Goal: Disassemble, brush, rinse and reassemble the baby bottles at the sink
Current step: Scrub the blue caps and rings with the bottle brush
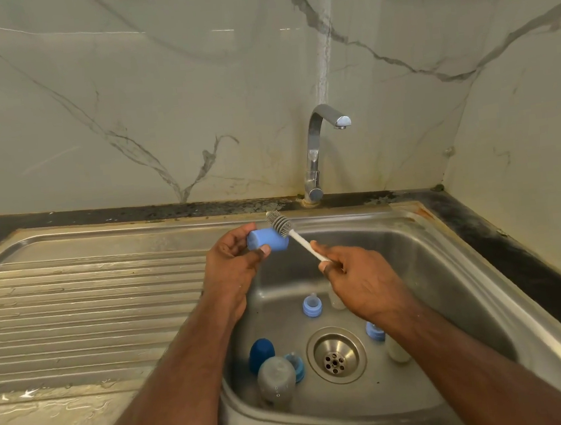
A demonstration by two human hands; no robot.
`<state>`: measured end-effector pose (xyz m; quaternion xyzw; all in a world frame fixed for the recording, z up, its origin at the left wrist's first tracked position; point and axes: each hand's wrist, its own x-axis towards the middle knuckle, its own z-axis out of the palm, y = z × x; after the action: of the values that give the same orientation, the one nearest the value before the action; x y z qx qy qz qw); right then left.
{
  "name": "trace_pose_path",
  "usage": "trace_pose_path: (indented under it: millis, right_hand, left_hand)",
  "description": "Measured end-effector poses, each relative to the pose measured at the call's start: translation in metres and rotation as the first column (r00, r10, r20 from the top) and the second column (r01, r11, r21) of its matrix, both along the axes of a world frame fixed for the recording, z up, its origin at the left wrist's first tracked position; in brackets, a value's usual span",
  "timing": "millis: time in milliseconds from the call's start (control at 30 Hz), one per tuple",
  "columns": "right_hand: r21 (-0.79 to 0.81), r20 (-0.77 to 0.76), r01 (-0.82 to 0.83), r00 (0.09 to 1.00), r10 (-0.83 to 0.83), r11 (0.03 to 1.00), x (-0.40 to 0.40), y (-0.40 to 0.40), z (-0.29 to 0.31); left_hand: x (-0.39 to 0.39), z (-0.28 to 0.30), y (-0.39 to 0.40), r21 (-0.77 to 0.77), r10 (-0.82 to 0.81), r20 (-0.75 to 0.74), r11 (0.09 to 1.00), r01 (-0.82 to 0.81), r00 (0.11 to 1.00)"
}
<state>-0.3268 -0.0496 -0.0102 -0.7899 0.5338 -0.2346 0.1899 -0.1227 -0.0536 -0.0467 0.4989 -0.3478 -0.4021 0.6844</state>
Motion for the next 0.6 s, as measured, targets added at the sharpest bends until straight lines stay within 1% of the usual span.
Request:
trace_pose_path:
  millis: [100,133,200,267,367,400,467,533,600]
  right_hand:
    - [0.013,0.034,-0.075,0.997,0.075,0.997,0.005,0.011,-0.001]
    - [0.011,0.030,-0.076,0.997,0.076,0.997,0.006,0.010,-0.001]
    - [0.001,0.010,-0.015,1.000,0.015,1.000,0.001,0.002,0.001]
    - [-0.008,0.006,0.013,1.000,-0.013,1.000,-0.002,-0.001,0.002]
    - [-0.013,0.032,-0.069,0.997,0.069,0.998,0.005,0.010,0.000]
    - [-0.020,0.025,-0.070,0.997,0.071,0.997,0.005,0.009,-0.001]
    - [-0.015,0.010,-0.011,1.000,0.011,1.000,0.002,0.000,0.000]
    - [-0.001,0.012,0.008,1.000,-0.008,1.000,-0.001,-0.003,-0.001]
    - [0.014,0.032,-0.048,0.998,0.047,0.999,0.003,0.004,-0.003]
  left_hand:
    - [0.002,0.000,-0.001,0.012,0.030,-0.055,1.000,-0.029,0.998]
    - [0.002,0.001,-0.001,0.014,0.033,-0.096,0.999,-0.032,0.995]
    - [0.003,0.002,0.000,0.018,0.028,-0.148,1.000,-0.026,0.989]
    - [0.002,0.003,0.001,0.019,0.032,-0.141,0.999,-0.030,0.989]
    - [0.003,0.002,-0.001,0.015,0.034,-0.129,0.999,-0.032,0.991]
    - [0.003,0.002,-0.001,0.012,0.027,-0.143,1.000,-0.025,0.989]
    - [0.003,0.001,-0.001,0.012,0.022,-0.154,1.000,-0.021,0.988]
    - [0.004,0.000,-0.002,0.015,0.025,-0.115,1.000,-0.024,0.993]
    - [0.005,-0.004,-0.004,0.011,0.019,-0.049,1.000,-0.019,0.999]
